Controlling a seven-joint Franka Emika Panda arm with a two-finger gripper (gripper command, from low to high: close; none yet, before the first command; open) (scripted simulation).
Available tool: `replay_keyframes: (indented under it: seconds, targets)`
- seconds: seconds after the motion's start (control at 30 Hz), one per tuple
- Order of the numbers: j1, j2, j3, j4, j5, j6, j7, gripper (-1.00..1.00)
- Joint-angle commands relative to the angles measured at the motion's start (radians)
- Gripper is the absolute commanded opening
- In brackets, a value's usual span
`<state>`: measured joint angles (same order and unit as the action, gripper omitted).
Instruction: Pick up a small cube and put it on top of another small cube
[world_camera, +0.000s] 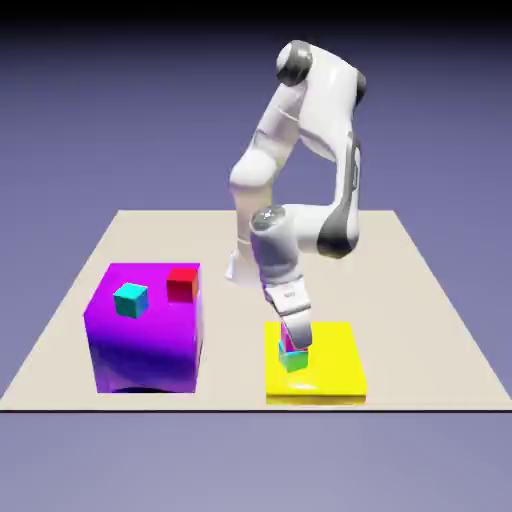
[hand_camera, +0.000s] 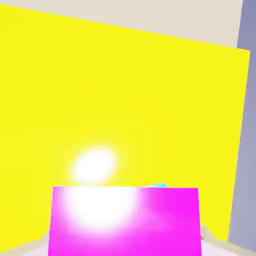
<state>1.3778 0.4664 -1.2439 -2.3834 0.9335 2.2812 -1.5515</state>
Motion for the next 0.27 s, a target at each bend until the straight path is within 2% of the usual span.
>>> replay_keyframes:
  seconds: [0.0,0.23]
  targets:
    - [0.029,-0.016,-0.036,0.0,-0.027,-0.007,0.017,1.0]
    - [0.228,-0.126,-0.285,0.001,-0.209,-0.059,0.131,1.0]
